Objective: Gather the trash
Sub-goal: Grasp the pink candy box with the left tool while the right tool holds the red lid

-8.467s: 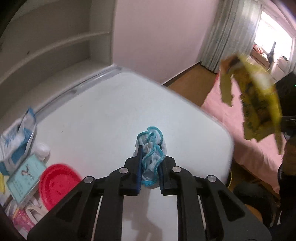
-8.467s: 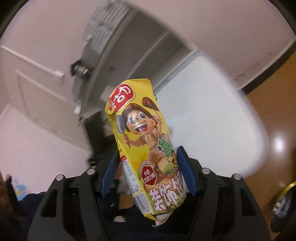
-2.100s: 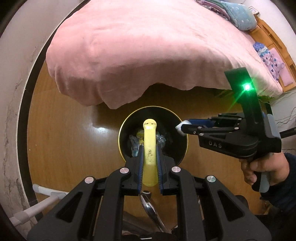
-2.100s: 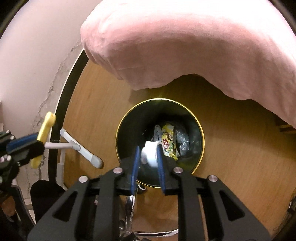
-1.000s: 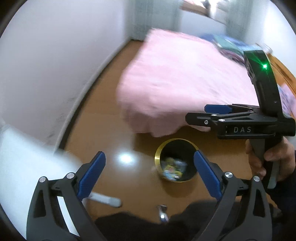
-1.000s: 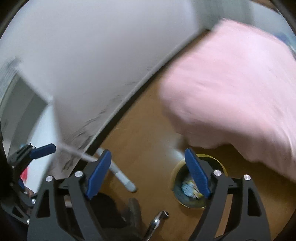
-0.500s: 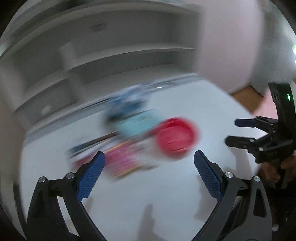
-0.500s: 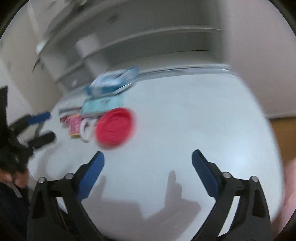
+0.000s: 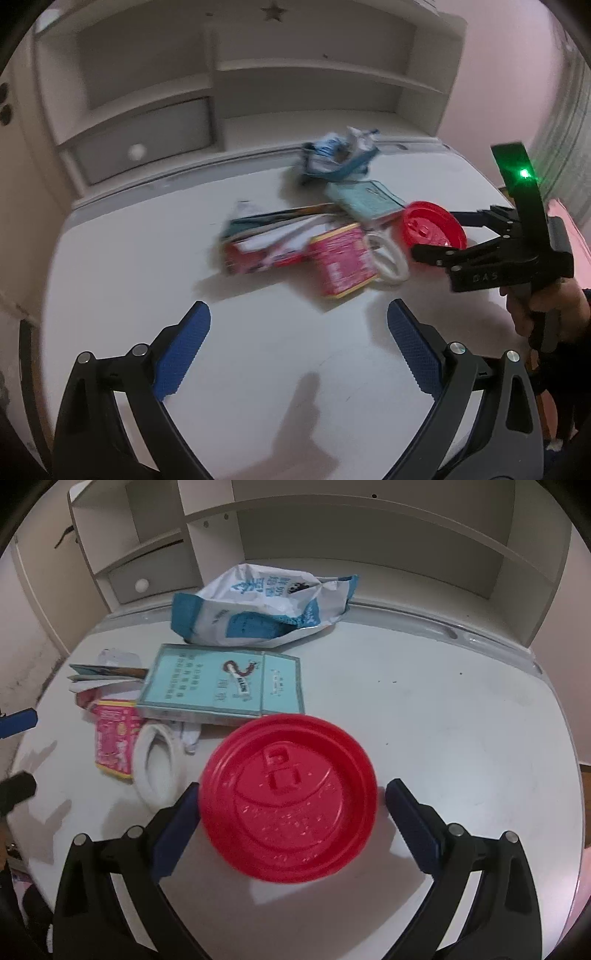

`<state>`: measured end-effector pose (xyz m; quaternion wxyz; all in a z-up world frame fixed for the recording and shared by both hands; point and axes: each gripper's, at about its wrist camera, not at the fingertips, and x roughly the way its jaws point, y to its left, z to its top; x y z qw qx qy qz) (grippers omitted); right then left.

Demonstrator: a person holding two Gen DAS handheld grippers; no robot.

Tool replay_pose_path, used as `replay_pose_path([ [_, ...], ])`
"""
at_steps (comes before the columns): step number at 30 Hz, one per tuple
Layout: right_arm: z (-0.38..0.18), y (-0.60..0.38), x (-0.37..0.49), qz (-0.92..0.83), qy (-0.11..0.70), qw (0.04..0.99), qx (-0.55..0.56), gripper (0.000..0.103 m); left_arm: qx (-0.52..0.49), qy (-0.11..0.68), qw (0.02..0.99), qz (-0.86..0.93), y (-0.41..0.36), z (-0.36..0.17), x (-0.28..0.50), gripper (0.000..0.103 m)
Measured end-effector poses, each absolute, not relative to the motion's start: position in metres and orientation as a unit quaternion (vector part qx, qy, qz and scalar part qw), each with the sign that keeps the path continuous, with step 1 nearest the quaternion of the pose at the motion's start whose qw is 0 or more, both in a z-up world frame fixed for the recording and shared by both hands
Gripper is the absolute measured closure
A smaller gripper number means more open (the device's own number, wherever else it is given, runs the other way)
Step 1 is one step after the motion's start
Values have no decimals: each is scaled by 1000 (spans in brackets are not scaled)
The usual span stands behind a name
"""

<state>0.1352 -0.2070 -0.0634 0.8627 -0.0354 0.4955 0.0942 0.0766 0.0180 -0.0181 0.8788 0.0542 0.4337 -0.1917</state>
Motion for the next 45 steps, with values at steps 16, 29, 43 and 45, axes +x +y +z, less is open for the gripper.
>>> replay_pose_path([
  [16, -35, -244, 97, 93, 463, 881, -24, 23, 90, 461, 875, -118, -27, -63, 111, 9],
  [29, -36, -269, 74, 91, 459, 883, 22, 23, 47, 461, 879, -112, -15, -48, 109, 55],
  [43, -22, -356, -7, 28, 440, 893, 87, 24, 89, 431, 880, -177, -74, -11, 55, 56],
  [45, -18, -376, -27, 10, 435, 895, 99, 24, 92, 428, 877, -197, -93, -7, 46, 56],
])
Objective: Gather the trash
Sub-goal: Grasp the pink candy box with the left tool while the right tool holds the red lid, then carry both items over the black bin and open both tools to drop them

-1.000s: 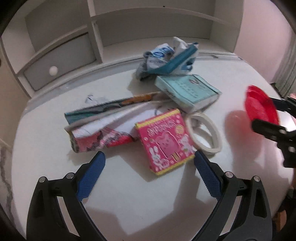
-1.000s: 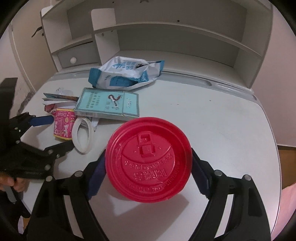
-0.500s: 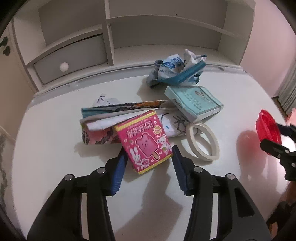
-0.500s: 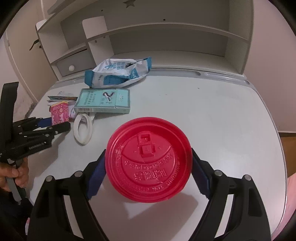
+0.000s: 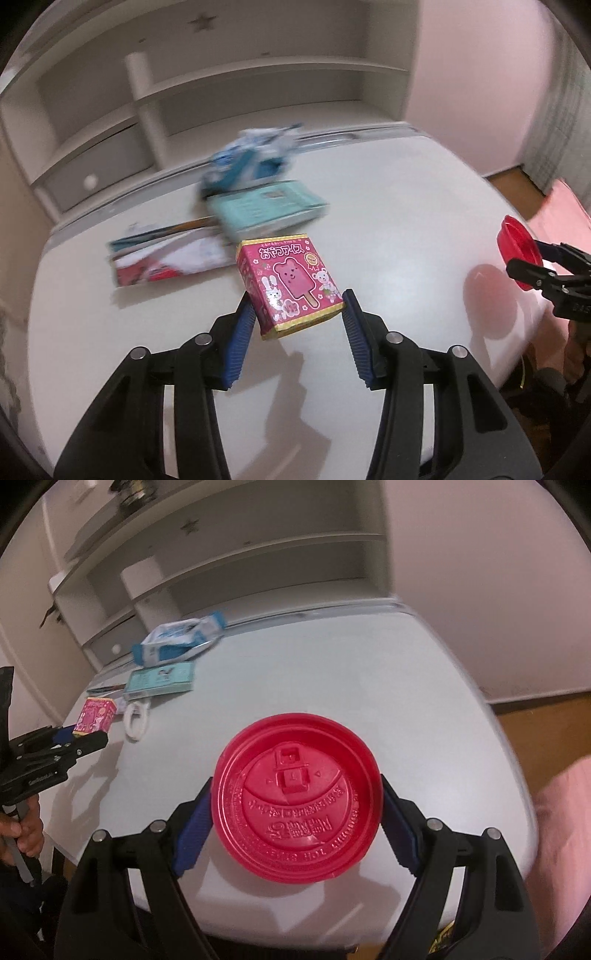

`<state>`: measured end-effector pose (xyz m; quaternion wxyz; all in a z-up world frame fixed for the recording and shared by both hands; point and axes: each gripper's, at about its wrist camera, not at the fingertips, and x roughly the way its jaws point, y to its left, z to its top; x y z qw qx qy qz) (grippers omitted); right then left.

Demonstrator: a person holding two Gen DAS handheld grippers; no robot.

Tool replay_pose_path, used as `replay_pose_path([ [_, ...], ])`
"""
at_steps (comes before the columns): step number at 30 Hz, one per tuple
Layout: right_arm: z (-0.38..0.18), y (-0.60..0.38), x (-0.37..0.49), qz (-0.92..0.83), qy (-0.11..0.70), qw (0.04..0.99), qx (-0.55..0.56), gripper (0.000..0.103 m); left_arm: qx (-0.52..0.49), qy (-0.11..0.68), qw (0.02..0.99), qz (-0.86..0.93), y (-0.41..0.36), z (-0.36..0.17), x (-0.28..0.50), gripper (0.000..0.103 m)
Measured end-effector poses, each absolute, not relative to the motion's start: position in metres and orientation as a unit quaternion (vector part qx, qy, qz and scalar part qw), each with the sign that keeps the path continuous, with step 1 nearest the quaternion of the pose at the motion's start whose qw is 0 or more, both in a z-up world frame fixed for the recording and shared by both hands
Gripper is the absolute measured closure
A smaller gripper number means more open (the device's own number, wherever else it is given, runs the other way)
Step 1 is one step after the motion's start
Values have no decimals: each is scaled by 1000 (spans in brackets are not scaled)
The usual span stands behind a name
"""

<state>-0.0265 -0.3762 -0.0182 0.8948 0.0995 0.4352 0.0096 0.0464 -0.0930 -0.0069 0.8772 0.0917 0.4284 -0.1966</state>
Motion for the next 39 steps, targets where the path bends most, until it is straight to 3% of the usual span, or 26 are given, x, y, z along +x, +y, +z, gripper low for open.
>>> replay_pose_path([
  [5, -14, -429, -76, -49, 423, 896, 126, 24, 112, 413, 862, -271, -154, 6, 24, 56],
  [13, -41, -554, -183, -187, 406, 866, 223, 24, 195, 363, 785, -463, -331, 1, -37, 57],
  [14, -48, -568, -198, -206, 406, 859, 233, 24, 203, 357, 766, -495, -355, -3, -49, 72],
  [15, -56, -584, -215, -224, 407, 850, 247, 24, 214, 354, 747, -521, -378, -8, -59, 80],
  [19, -85, -621, -266, -278, 413, 820, 282, 24, 255, 345, 688, -585, -451, -29, -96, 85],
  [21, -100, -634, -289, -298, 420, 804, 297, 24, 266, 360, 635, -629, -494, -48, -115, 99],
  [25, -133, -657, -331, -327, 424, 771, 346, 24, 279, 408, 567, -659, -547, -93, -142, 100],
  [30, -170, -670, -355, -335, 435, 741, 387, 24, 322, 413, 521, -674, -578, -127, -169, 99],
  [39, -221, -684, -367, -327, 460, 711, 420, 23, 358, 432, 499, -660, -610, -170, -185, 99],
])
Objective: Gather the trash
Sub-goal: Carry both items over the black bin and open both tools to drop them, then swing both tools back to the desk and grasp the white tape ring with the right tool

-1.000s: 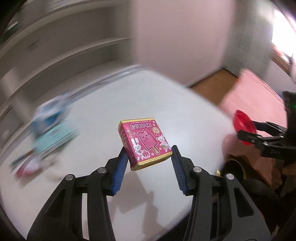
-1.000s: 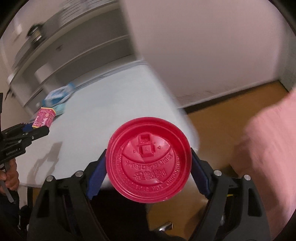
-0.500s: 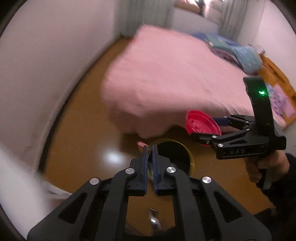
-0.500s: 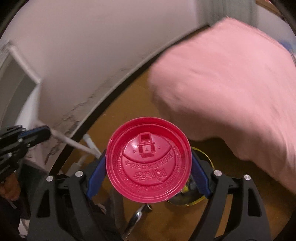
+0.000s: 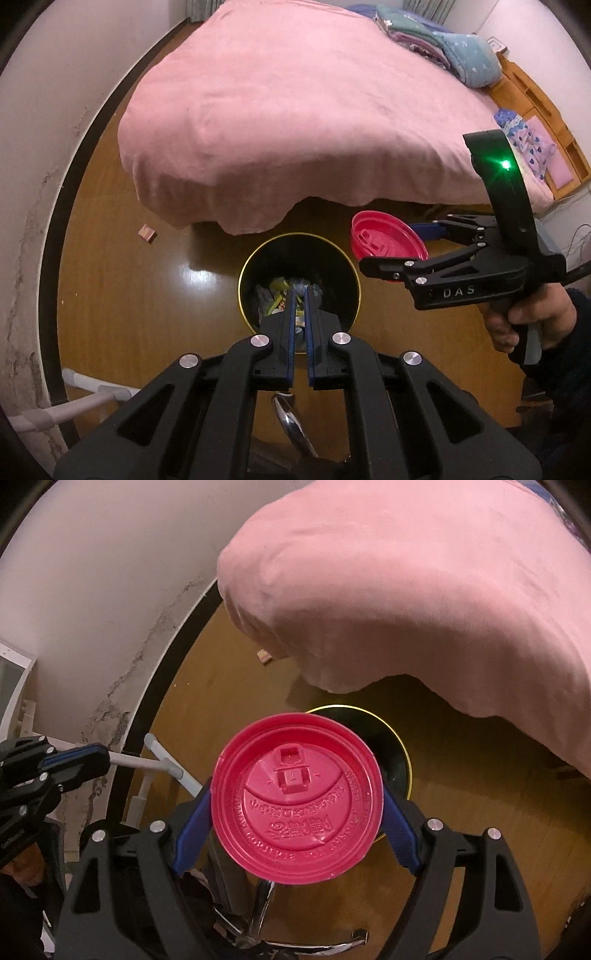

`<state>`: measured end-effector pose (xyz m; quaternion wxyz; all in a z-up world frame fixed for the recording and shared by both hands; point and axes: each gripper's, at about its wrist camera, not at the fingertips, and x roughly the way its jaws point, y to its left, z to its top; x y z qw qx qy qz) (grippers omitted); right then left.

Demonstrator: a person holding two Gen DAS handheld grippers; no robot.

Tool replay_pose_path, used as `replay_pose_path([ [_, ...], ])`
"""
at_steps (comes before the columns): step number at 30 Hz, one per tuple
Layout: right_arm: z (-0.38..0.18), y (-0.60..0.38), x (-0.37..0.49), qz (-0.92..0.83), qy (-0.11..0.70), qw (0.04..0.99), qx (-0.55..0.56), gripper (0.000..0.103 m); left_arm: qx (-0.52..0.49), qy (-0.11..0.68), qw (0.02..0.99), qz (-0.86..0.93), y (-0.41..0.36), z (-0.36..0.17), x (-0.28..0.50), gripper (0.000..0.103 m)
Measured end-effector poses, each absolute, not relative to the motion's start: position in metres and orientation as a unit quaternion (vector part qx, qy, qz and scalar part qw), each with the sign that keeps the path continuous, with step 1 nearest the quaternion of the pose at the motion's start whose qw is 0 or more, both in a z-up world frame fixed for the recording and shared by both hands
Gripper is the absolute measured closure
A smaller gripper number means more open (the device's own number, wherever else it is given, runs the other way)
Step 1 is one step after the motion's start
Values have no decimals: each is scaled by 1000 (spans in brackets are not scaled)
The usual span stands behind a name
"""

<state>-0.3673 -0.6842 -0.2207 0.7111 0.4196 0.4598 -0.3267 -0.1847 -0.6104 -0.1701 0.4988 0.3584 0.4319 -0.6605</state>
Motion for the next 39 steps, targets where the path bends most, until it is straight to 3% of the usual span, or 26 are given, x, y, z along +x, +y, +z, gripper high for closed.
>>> replay_pose_path([
  [6, -229, -690, -371, -325, 462, 700, 437, 20, 359, 441, 497, -656, -612, -174, -183, 99],
  [10, -225, -694, -377, -330, 452, 697, 448, 9, 359, 438, 496, -658, -610, -169, -186, 99],
  [12, -222, -692, -379, -334, 449, 695, 450, 9, 359, 440, 495, -658, -611, -168, -187, 94],
  [13, -220, -692, -380, -337, 447, 696, 450, 9, 359, 440, 494, -658, -611, -167, -187, 88],
  [14, -217, -691, -381, -340, 445, 697, 449, 8, 358, 442, 494, -658, -611, -166, -187, 59],
  [15, -214, -691, -382, -342, 443, 697, 448, 8, 353, 442, 497, -659, -611, -164, -186, 23],
  [16, -210, -690, -382, -344, 439, 699, 448, 8, 345, 437, 503, -661, -609, -159, -187, 17],
  [26, -153, -676, -367, -355, 417, 729, 410, 8, 328, 400, 542, -662, -575, -111, -179, 17],
  [28, -130, -666, -348, -346, 412, 748, 388, 8, 309, 391, 579, -646, -551, -84, -166, 11],
  [34, -58, -602, -231, -248, 410, 833, 275, 8, 229, 366, 684, -588, -432, -13, -99, 8],
  [39, -27, -507, -117, -109, 416, 879, 204, 9, 189, 376, 776, -470, -311, 10, -21, 8],
])
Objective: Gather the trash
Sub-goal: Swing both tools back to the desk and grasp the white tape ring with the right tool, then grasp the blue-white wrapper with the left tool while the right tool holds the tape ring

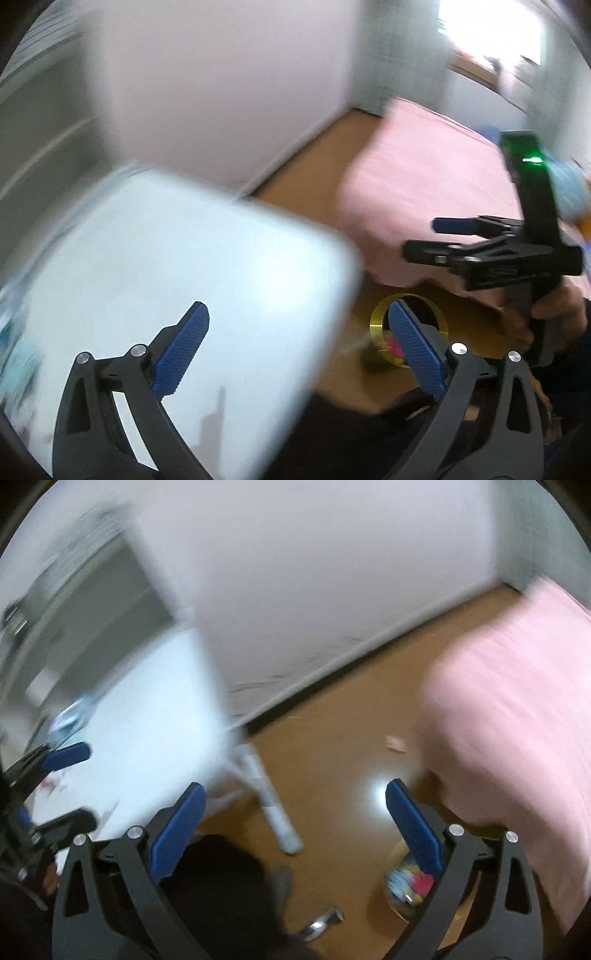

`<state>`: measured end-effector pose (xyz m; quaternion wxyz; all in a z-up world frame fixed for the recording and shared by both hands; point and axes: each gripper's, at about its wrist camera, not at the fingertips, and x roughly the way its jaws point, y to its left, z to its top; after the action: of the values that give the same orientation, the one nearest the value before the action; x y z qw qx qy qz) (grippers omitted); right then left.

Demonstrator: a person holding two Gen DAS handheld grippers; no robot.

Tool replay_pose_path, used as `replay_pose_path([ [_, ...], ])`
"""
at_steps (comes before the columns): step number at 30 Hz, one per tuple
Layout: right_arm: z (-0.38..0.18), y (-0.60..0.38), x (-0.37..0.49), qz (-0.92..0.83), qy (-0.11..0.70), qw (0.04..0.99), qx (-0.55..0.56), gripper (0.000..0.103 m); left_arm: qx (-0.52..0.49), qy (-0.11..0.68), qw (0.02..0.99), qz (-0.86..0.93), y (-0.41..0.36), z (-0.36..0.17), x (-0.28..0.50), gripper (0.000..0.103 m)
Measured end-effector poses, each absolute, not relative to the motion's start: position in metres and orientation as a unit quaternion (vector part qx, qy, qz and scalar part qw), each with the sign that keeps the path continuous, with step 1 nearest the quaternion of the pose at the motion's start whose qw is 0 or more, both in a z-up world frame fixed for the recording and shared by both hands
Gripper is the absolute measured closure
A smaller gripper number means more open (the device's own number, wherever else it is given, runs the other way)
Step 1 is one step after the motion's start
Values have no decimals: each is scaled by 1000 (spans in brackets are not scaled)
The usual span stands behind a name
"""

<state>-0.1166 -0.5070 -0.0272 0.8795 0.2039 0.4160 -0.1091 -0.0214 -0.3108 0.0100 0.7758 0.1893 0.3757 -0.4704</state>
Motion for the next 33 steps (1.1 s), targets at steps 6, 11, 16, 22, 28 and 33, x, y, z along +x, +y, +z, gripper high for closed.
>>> replay_pose_path([
  [6, -21, -353, 2, 67, 444, 885, 123, 9, 133, 392, 860, -298, -142, 20, 51, 8],
  [11, -30, -243, 58, 149, 469, 868, 62, 9, 91, 409, 889, -188, -25, 16, 70, 8],
  [16, -39, -169, 92, 185, 483, 855, 20, 16, 71, 422, 891, -152, 42, 8, 69, 8],
  [22, -55, -137, 120, 157, 492, 856, -21, 28, 87, 416, 890, -165, 61, 9, 87, 8],
  [28, -49, -143, 122, 151, 488, 859, -22, 67, 124, 404, 885, -194, 45, 13, 110, 8],
  [33, -33, -181, 96, 141, 476, 868, 0, 67, 160, 385, 873, -252, -2, 25, 131, 8],
])
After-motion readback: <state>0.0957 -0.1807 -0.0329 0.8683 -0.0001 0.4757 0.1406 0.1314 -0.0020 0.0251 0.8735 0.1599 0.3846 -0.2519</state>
